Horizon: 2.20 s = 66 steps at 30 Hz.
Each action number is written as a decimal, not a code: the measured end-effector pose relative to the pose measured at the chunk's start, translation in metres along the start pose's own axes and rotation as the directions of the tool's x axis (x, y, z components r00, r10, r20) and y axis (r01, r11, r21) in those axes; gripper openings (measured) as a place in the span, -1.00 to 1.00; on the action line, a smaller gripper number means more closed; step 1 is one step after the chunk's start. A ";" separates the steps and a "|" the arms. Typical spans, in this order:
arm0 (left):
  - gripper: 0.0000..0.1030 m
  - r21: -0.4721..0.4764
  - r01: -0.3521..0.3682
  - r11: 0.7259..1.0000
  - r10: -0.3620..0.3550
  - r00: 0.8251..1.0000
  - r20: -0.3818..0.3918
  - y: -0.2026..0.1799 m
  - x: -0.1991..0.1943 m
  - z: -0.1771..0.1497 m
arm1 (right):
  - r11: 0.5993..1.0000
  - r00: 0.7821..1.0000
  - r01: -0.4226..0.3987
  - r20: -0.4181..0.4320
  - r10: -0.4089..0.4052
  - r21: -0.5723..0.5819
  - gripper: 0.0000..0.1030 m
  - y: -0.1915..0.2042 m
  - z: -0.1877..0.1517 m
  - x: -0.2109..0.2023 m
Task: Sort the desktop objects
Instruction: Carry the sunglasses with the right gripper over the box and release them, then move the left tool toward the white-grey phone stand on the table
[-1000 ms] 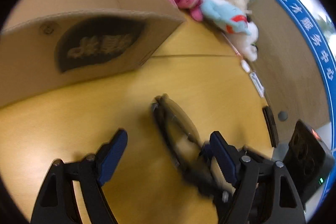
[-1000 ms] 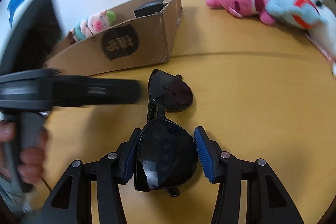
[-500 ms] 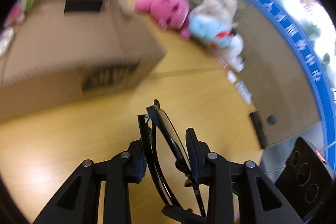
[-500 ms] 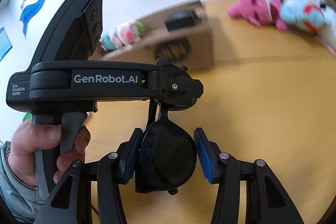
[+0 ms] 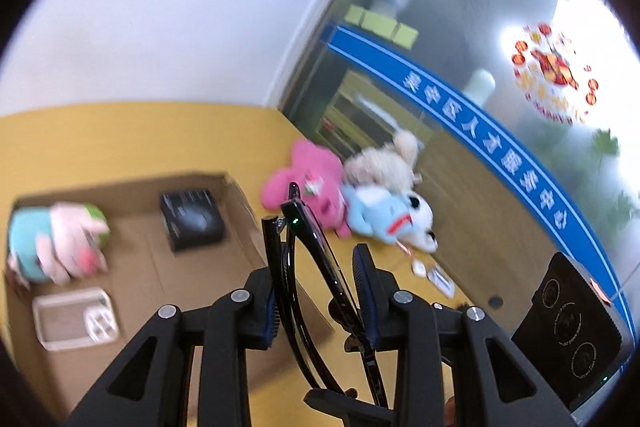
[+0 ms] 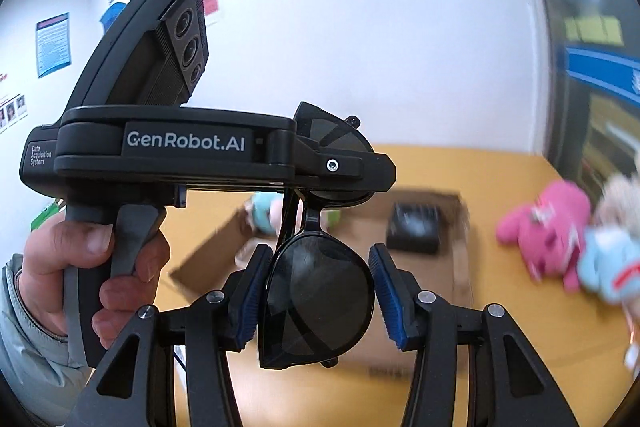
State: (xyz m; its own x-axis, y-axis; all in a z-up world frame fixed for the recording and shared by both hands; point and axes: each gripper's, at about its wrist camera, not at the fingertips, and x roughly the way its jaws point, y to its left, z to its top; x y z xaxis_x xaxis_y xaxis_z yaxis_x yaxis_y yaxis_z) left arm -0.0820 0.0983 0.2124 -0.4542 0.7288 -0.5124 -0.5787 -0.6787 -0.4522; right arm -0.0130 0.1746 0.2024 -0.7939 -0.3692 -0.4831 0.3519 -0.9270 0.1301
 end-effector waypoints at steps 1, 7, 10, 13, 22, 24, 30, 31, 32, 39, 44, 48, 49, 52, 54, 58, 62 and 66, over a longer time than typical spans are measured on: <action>-0.40 -0.006 0.000 1.000 0.000 1.000 0.004 0.008 -0.001 0.009 | 1.000 1.000 -0.009 0.001 0.009 -0.008 -0.06 0.002 0.010 0.007; -0.40 -0.061 -0.044 0.997 0.043 0.999 -0.016 0.067 0.011 0.051 | 0.997 0.996 -0.077 -0.034 0.077 -0.010 -0.06 -0.007 0.064 0.074; -0.40 -0.109 -0.067 0.992 0.060 0.996 -0.068 0.107 0.034 0.059 | 0.995 0.991 -0.101 -0.084 0.102 0.023 -0.06 -0.016 0.072 0.118; -0.41 -0.177 -0.085 0.981 0.065 0.991 -0.118 0.144 0.060 0.058 | 0.992 0.982 -0.110 -0.150 0.117 0.057 -0.06 -0.028 0.072 0.166; -0.48 -0.303 -0.135 0.943 0.050 0.960 -0.274 0.233 0.147 0.029 | 0.979 0.921 -0.104 -0.354 0.162 0.177 -0.07 -0.063 0.020 0.284; -0.48 -0.305 -0.140 0.942 0.042 0.951 -0.307 0.240 0.164 0.023 | 0.975 0.906 -0.089 -0.390 0.165 0.206 -0.07 -0.071 0.008 0.305; -0.37 -0.295 -0.205 0.933 0.076 0.915 -0.396 0.247 0.196 0.007 | 0.957 0.867 -0.029 -0.469 0.167 0.288 -0.07 -0.090 -0.028 0.349; -0.34 -0.285 -0.221 0.933 0.092 0.909 -0.406 0.248 0.199 0.004 | 0.956 0.863 -0.018 -0.478 0.162 0.292 -0.07 -0.092 -0.032 0.352; -0.32 -0.280 -0.230 0.932 0.100 0.906 -0.412 0.249 0.200 0.004 | 0.956 0.861 -0.006 -0.486 0.154 0.292 -0.07 -0.093 -0.036 0.356; -0.20 -0.256 -0.268 0.929 0.149 0.903 -0.403 0.244 0.188 0.006 | 0.937 0.856 0.034 -0.494 0.152 0.347 -0.07 -0.109 -0.056 0.370; 0.00 -0.233 -0.298 0.926 0.214 0.921 -0.326 0.233 0.148 0.011 | 0.936 0.863 0.025 -0.480 0.157 0.350 0.00 -0.112 -0.058 0.373; 0.00 -0.188 -0.330 0.925 0.280 0.927 -0.248 0.216 0.099 0.010 | 0.932 0.879 0.033 -0.454 0.145 0.360 0.09 -0.112 -0.059 0.366; 0.00 -0.172 -0.337 0.926 0.299 0.930 -0.214 0.207 0.080 0.008 | 0.933 0.886 0.034 -0.443 0.138 0.358 0.19 -0.111 -0.058 0.360; 0.06 -0.151 -0.334 0.930 0.317 0.940 -0.126 0.186 0.033 0.003 | 0.953 0.913 0.032 -0.397 0.094 0.300 0.45 -0.096 -0.046 0.328; 0.23 -0.119 -0.349 0.929 0.346 0.937 -0.050 0.163 -0.002 -0.006 | 0.963 0.936 0.011 -0.342 0.086 0.270 0.58 -0.078 -0.033 0.288; 0.54 -0.034 -0.427 0.904 0.428 0.900 0.085 0.112 -0.055 -0.036 | 0.986 0.965 0.019 -0.260 0.024 0.165 0.99 -0.043 -0.008 0.216; 0.54 0.019 -0.508 0.861 0.498 0.851 0.168 0.074 -0.081 -0.075 | 0.997 0.981 0.070 -0.186 -0.062 0.038 1.00 0.000 -0.006 0.145; 0.55 0.040 -0.547 0.836 0.526 0.819 0.229 0.051 -0.097 -0.113 | 0.994 0.987 0.114 -0.112 -0.112 0.006 1.00 0.022 -0.014 0.089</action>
State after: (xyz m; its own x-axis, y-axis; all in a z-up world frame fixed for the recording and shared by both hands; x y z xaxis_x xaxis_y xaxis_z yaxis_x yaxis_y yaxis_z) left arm 0.0092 -0.0170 0.1562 -0.8314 0.2612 -0.4904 -0.2621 -0.9626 -0.0685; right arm -0.0689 0.1227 0.1504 -0.7676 -0.2531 -0.5889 0.2563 -0.9633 0.0800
